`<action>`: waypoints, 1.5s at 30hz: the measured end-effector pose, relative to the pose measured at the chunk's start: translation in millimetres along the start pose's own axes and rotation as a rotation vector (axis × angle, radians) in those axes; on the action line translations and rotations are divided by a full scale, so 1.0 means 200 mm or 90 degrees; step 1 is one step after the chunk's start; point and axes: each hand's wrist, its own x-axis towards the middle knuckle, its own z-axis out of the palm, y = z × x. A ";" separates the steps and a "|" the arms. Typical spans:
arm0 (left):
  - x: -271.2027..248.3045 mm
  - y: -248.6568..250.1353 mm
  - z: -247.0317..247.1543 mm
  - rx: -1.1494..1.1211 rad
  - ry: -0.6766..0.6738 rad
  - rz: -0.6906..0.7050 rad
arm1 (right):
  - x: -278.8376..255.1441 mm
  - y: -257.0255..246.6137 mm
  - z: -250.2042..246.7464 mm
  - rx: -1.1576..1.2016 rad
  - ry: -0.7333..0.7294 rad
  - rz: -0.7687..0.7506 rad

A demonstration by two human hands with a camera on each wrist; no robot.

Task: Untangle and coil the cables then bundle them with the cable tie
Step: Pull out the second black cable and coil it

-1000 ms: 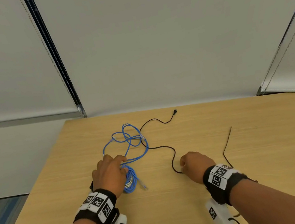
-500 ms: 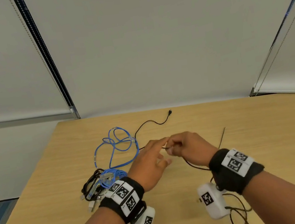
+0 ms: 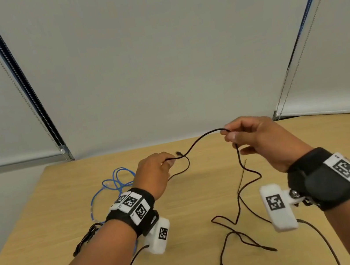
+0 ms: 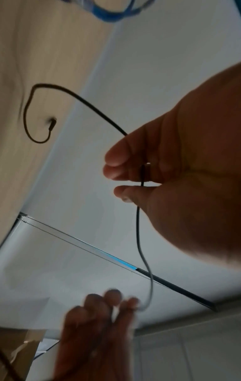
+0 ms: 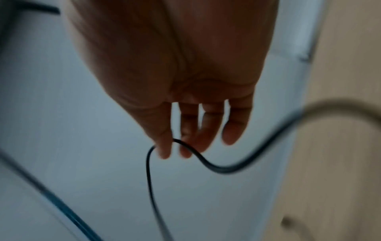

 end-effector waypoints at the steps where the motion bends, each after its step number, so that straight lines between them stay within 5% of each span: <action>1: 0.00 0.01 0.00 0.013 0.012 0.005 | 0.00 0.01 -0.04 -0.139 0.048 0.006; 4: 0.00 0.09 0.01 0.086 0.014 0.040 | -0.02 -0.03 -0.02 -0.340 0.148 -0.105; 7: -0.01 0.21 0.04 0.136 -0.001 0.095 | -0.05 -0.06 0.14 -0.401 0.044 -0.201; 11: -0.04 0.30 0.04 0.102 0.009 0.155 | -0.04 -0.02 0.23 -0.619 -0.033 -0.163; 20: -0.06 0.11 0.10 0.002 -0.098 0.012 | -0.01 -0.10 -0.08 -0.316 0.168 -0.147; 25: -0.04 0.11 0.13 -0.047 -0.096 -0.014 | -0.03 -0.12 -0.14 -0.519 0.251 -0.171; 27: -0.04 0.13 0.13 -0.044 -0.084 0.019 | -0.07 -0.13 -0.03 -0.526 0.218 -0.277; 29: -0.05 0.18 0.13 -0.054 -0.072 0.077 | -0.12 -0.08 0.14 -0.530 0.092 -0.331; 33: -0.10 0.22 0.12 -0.081 -0.054 0.171 | -0.12 0.03 0.29 -0.628 -0.072 -0.220; 36: -0.12 0.17 0.12 -0.033 -0.088 0.132 | -0.07 0.02 0.24 -0.644 -0.042 -0.199; 40: -0.20 0.05 0.15 -0.148 -0.112 0.031 | -0.02 -0.01 0.11 -0.575 0.070 -0.191; 45: -0.26 0.02 0.19 -0.178 -0.162 0.023 | 0.01 0.03 0.04 -0.522 0.139 -0.150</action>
